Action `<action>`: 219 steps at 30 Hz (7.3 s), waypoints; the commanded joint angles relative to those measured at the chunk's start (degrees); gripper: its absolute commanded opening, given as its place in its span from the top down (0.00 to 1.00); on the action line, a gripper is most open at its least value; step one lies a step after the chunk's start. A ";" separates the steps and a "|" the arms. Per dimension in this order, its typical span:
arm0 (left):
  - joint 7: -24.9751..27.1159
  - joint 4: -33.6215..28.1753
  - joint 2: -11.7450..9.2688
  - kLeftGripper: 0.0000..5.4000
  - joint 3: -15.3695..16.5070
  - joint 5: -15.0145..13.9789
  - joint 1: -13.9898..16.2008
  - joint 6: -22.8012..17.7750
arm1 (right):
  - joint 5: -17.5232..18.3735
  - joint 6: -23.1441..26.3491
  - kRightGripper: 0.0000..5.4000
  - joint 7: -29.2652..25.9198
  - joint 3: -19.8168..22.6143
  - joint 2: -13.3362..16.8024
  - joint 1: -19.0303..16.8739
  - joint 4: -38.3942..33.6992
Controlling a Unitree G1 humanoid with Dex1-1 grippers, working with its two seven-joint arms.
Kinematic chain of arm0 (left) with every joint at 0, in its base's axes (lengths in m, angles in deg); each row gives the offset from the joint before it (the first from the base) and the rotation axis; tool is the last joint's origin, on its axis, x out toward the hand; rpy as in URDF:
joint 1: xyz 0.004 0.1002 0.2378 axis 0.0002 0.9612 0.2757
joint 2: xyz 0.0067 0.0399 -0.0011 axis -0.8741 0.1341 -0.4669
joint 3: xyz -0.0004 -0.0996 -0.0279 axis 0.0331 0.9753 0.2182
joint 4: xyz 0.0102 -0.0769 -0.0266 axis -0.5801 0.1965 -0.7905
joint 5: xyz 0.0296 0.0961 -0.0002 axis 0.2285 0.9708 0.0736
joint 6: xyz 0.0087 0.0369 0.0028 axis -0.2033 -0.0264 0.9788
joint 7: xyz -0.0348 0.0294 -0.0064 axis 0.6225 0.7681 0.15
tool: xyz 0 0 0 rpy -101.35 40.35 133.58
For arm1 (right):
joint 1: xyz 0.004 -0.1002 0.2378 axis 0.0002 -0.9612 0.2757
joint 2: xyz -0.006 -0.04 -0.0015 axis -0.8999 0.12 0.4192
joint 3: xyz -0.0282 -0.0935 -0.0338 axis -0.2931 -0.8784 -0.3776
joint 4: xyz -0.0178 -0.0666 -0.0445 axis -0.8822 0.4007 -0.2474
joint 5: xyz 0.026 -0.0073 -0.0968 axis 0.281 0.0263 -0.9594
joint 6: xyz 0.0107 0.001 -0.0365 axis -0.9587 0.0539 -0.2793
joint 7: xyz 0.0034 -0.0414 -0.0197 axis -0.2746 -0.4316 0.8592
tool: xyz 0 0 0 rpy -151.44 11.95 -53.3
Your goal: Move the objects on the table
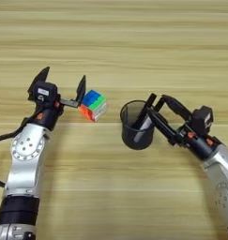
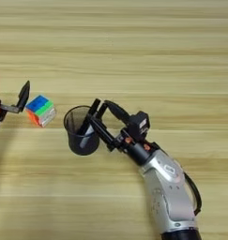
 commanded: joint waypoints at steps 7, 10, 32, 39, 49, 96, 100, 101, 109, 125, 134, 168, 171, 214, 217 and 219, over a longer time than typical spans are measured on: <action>0.65 0.67 -0.17 0.00 -0.54 0.13 -0.50 0.43 | -2.54 -6.44 0.17 6.23 3.80 -1.16 4.04 4.08; 0.91 0.67 -0.18 0.00 -0.64 0.11 -0.46 0.33 | -2.31 -8.50 0.12 8.25 5.47 -1.58 5.10 4.76; 1.77 3.07 -0.69 0.00 -2.23 1.11 -0.40 -1.42 | -25.17 -21.58 0.01 37.41 13.31 1.21 14.08 22.74; 2.28 3.44 0.10 0.00 -3.49 0.31 0.59 -5.74 | -25.15 -22.46 0.01 38.65 12.61 1.59 14.32 23.57; 3.87 5.87 -0.21 0.00 -6.05 0.80 -0.65 -12.61 | -24.81 -22.79 0.01 38.91 11.95 1.78 14.43 23.69; 10.15 -5.00 -3.04 0.40 -4.59 -2.92 -3.14 -21.59 | -23.90 -23.43 0.00 38.40 11.23 1.73 14.23 23.31; 12.78 -9.62 -4.58 0.40 -4.59 -5.37 -2.98 -23.59 | -23.28 -23.74 0.00 37.90 10.89 1.54 14.03 22.62; 13.20 -10.34 -4.98 0.40 -4.56 -5.67 -2.92 -23.81 | -23.16 -23.77 0.00 37.83 10.77 1.50 13.97 22.43; 19.58 -18.09 -8.11 0.40 -5.44 -9.47 -1.86 -25.24 | -19.17 -24.52 0.00 34.25 9.61 1.40 12.87 18.97; 28.82 -25.94 -12.22 0.40 -8.16 -14.87 -0.38 -26.81 | 1.79 -8.14 0.00 9.27 5.61 13.04 11.74 -5.34; 33.90 -29.50 -14.54 0.40 -10.06 -16.58 0.51 -26.27 | 12.05 6.85 0.00 -7.66 3.76 23.33 12.41 -12.90; 42.25 -33.08 -19.19 0.40 -16.64 -14.97 0.22 -24.37 | 4.82 20.13 0.00 -26.93 -6.77 29.84 17.94 -12.45; 42.09 -33.02 -19.44 0.40 -16.88 -14.92 0.20 -24.04 | 4.39 20.40 0.03 -27.72 -7.26 29.89 17.98 -12.27; 40.70 -32.79 -19.04 0.23 -18.29 -14.06 -1.16 -23.26 | 4.11 20.51 0.38 -28.91 -7.95 29.44 17.62 -13.23; 40.71 -32.73 -19.11 0.19 -18.32 -14.02 -1.16 -23.24 | 4.12 20.59 0.38 -29.03 -7.84 29.54 17.77 -13.22; 40.64 -32.73 -19.11 0.14 -18.31 -13.95 -1.12 -23.25 | 4.06 20.58 0.38 -29.10 -7.77 29.55 17.78 -13.20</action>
